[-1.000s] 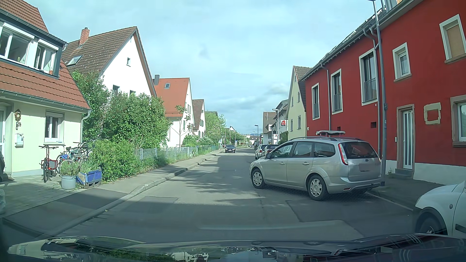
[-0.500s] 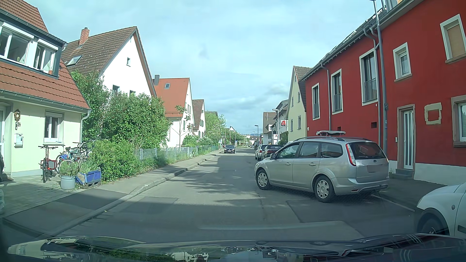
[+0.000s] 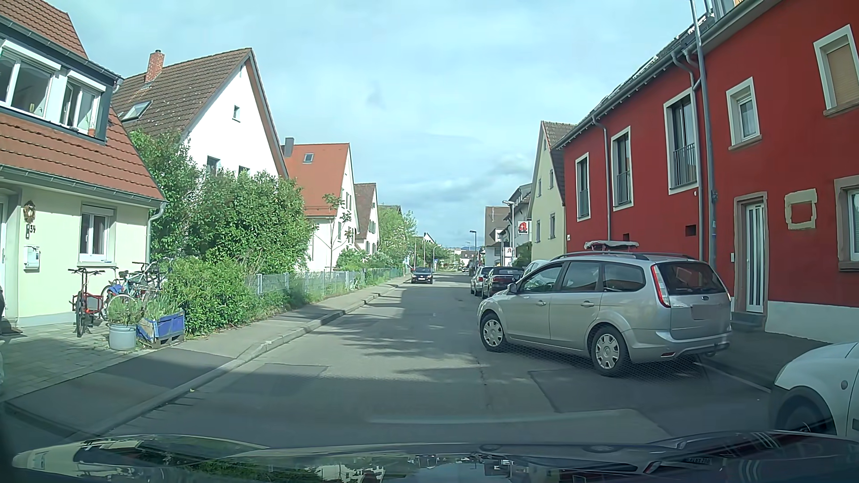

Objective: Follow the waypoints while adhering to traffic rules and regulations

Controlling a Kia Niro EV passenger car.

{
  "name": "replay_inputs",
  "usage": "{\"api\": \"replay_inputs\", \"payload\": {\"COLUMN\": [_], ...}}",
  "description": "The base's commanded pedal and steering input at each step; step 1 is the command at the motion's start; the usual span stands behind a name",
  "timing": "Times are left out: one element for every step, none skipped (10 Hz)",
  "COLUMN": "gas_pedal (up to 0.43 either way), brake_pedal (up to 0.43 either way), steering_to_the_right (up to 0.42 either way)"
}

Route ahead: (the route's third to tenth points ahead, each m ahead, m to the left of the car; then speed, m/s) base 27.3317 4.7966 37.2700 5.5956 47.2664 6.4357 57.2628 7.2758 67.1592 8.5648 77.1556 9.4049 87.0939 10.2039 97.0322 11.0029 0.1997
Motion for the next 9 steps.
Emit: {"api": "replay_inputs", "payload": {"gas_pedal": [0.000, 0.000, 0.000, 0.000, 0.000, 0.000, 0.000, 0.000, 0.000], "brake_pedal": [0.061, 0.061, 0.061, 0.061, 0.049, 0.000, 0.000, 0.000, 0.000], "steering_to_the_right": [-0.012, -0.012, -0.012, -0.012, -0.012, -0.012, -0.012, -0.012, -0.013]}}
